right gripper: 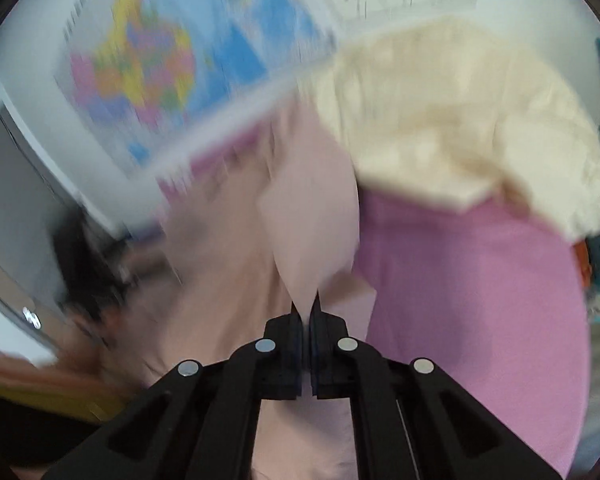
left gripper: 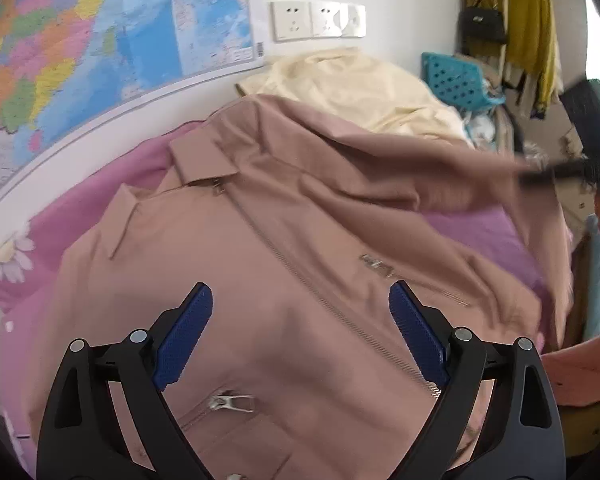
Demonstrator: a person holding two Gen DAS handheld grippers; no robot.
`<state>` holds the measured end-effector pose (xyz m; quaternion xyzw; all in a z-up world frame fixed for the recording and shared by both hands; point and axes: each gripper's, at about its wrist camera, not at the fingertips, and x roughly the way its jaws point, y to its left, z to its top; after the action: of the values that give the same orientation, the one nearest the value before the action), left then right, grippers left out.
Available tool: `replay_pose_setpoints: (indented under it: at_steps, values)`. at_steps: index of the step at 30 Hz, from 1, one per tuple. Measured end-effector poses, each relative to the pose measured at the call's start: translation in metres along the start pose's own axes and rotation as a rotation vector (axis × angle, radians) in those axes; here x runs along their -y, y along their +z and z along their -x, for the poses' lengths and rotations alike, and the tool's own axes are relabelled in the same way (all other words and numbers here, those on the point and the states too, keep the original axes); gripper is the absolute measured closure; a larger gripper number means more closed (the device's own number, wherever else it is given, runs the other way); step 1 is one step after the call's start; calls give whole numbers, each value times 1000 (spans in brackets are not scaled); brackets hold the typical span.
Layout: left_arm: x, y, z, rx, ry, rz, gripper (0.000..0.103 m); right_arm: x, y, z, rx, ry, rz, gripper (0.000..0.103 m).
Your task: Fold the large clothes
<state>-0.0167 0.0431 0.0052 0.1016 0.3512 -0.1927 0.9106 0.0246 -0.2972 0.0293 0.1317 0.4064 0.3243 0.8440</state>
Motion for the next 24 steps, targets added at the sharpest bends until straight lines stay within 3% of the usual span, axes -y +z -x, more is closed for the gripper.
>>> replay_pose_setpoints:
  at_steps: [2,6,12,19,20,22,24]
  values:
    - [2,5,1,16,-44,15,14,-9,25,23,86,82,-23,100]
    - [6,13,9,52,-205,60,14,-31,58,33,139,184,-14,100]
    - [26,9,12,70,-415,82,9,-62,62,0,86,282,-23,99]
    - [59,15,-2,68,-497,57,11,-96,59,-42,4,361,-48,97]
    - [58,15,-2,68,-503,60,17,-101,59,-49,-11,365,-46,96]
    - [58,12,-6,42,-520,47,72,-106,59,-60,-33,363,-41,92]
    - [54,7,-6,0,-491,19,99,-110,57,-69,-55,361,-39,85]
